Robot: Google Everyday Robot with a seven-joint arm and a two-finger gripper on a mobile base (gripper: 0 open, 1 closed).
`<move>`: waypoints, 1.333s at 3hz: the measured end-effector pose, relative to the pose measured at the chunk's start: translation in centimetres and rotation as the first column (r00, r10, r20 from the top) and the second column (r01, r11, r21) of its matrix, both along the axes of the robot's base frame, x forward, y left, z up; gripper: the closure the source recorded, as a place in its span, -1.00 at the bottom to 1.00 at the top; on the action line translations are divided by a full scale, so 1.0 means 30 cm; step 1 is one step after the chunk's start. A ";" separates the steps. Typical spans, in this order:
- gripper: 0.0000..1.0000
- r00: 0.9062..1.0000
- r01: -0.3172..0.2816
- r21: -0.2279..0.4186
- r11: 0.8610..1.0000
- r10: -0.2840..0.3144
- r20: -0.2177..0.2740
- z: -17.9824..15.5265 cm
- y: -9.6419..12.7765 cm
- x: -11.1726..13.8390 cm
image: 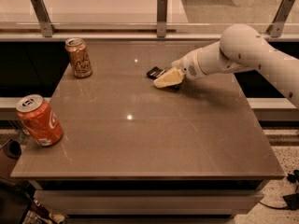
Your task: Move rxbar chocolate near orange can
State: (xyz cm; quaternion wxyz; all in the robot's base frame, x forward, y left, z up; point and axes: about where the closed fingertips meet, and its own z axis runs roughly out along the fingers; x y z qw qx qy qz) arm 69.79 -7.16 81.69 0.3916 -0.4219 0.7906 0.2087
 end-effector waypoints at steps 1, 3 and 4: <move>1.00 1.000 0.000 0.000 1.000 0.000 0.000 0.014 0.001 0.000; 1.00 1.000 0.012 -0.009 1.000 -0.012 0.008 0.051 -0.014 -0.011; 1.00 0.999 0.029 -0.019 0.999 -0.028 0.030 0.097 -0.033 -0.030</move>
Offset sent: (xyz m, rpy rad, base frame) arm 0.0000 0.0001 0.0020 0.0000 0.0001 0.0001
